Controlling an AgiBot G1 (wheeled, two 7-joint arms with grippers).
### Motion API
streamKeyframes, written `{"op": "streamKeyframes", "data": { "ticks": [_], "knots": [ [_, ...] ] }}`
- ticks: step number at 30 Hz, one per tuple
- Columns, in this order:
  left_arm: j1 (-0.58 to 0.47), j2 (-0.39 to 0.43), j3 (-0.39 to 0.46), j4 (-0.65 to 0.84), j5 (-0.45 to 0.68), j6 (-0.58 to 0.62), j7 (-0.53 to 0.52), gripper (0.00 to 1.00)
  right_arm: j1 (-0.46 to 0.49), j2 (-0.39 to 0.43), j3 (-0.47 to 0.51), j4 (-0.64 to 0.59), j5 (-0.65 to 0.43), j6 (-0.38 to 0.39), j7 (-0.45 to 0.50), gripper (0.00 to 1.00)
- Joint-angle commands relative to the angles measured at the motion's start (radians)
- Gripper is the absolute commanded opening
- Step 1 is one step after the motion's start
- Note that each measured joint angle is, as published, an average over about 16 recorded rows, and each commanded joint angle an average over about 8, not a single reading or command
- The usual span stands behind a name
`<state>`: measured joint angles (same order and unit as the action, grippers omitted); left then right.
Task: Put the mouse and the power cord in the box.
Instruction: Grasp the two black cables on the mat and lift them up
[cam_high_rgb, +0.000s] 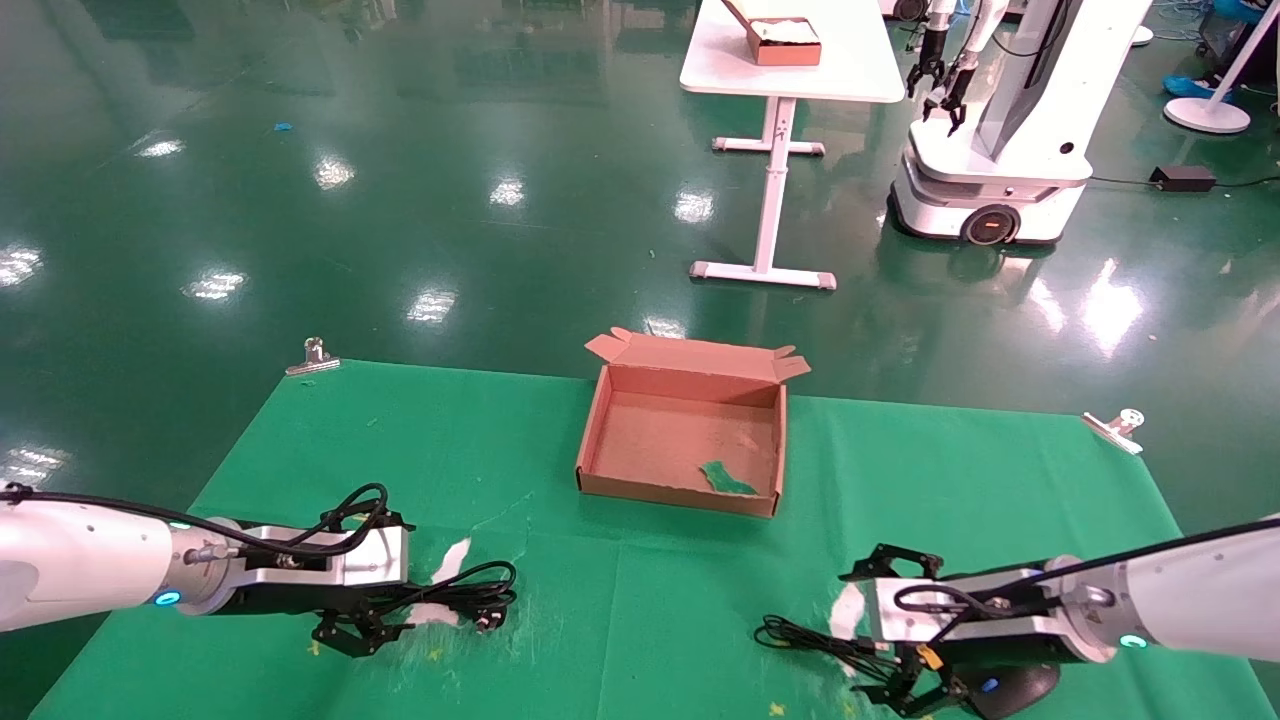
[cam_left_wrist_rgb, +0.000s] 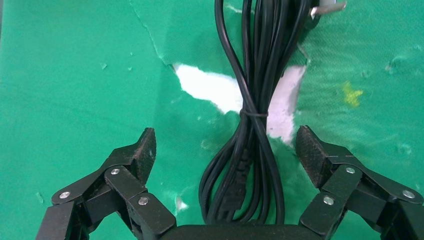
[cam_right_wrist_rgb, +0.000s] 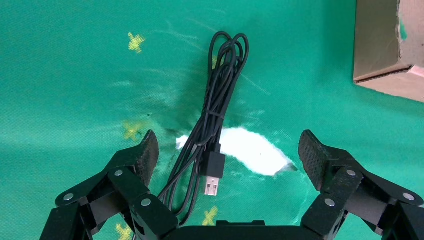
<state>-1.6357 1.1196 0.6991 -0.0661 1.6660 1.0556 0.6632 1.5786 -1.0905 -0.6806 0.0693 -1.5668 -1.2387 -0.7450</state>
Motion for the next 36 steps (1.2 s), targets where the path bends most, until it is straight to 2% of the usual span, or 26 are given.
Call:
{"op": "streamKeyframes", "data": {
  "ticks": [1, 3, 4, 6, 36],
  "knots": [
    [-0.005, -0.001, -0.002, 0.010, -0.002, 0.001, 0.011, 0.32, 0.003, -0.001, 0.000, -0.015, 0.000, -0.001, -0.009, 0.40],
    [-0.008, -0.001, 0.000, 0.016, 0.000, 0.002, 0.017, 0.08, 0.004, -0.001, 0.000, -0.026, 0.000, -0.001, -0.011, 0.16],
    [-0.010, -0.001, 0.000, 0.018, 0.001, 0.003, 0.019, 0.01, 0.005, -0.001, 0.000, -0.029, -0.001, -0.001, -0.011, 0.07],
    [-0.012, -0.001, 0.001, 0.021, 0.003, 0.002, 0.021, 0.00, 0.006, -0.001, 0.000, -0.035, -0.001, 0.000, -0.012, 0.00],
    [-0.006, -0.003, -0.001, 0.010, -0.002, 0.006, 0.015, 0.00, 0.002, 0.001, 0.001, -0.019, 0.002, -0.003, -0.011, 0.00]
  ]
}}
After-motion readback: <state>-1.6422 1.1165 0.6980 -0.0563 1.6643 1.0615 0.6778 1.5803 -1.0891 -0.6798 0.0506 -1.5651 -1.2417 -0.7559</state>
